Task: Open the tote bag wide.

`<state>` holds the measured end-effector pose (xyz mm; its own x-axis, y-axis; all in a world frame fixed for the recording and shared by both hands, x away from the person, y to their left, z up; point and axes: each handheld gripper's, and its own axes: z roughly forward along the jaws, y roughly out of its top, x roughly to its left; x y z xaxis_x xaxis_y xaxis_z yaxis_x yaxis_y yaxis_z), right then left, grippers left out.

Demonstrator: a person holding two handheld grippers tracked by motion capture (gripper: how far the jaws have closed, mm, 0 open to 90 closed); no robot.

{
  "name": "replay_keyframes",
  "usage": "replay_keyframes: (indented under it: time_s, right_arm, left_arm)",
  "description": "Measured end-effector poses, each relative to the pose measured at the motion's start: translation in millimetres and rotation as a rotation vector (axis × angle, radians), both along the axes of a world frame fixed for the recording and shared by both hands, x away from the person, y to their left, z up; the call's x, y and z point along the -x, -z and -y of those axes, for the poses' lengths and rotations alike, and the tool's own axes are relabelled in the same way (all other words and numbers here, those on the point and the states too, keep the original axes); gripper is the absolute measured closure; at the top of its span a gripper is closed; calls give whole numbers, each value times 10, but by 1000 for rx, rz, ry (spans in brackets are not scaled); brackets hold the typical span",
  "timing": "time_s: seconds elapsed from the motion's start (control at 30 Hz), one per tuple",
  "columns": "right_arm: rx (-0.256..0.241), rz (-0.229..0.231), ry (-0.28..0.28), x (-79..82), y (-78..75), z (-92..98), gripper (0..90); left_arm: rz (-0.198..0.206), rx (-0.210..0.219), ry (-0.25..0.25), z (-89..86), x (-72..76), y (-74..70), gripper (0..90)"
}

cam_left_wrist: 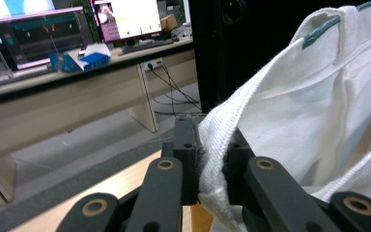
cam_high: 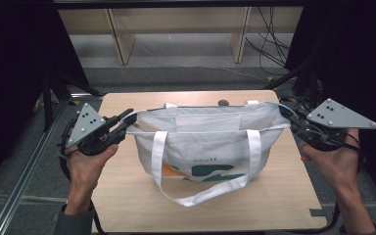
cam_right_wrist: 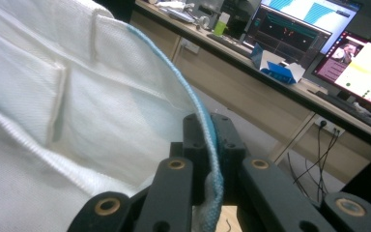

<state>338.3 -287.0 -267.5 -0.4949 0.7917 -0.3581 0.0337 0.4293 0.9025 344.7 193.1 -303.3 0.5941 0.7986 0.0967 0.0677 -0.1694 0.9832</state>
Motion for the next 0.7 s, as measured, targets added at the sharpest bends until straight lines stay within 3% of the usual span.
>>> replay_keyframes:
  time_s: [0.1, 0.2, 0.37, 0.57, 0.7]
  right_arm:
    - [8, -10, -4, -36, 58, -22, 863]
    - [12, -23, 3, -45, 157, -46, 863]
    - [11, -54, 8, -34, 293, -45, 862]
    - [15, -76, 19, -92, 445, -32, 861]
    - [33, -100, 37, -145, 558, -36, 860]
  left_arm:
    - [-17, 10, 10, -22, -28, 77, 810]
    - [-38, -64, 17, -24, -20, 200, 809]
    - [-67, -73, 41, -21, -8, 350, 807]
    - [-107, -90, 75, 7, -43, 435, 804]
    - [-150, -147, 57, 40, -111, 576, 801]
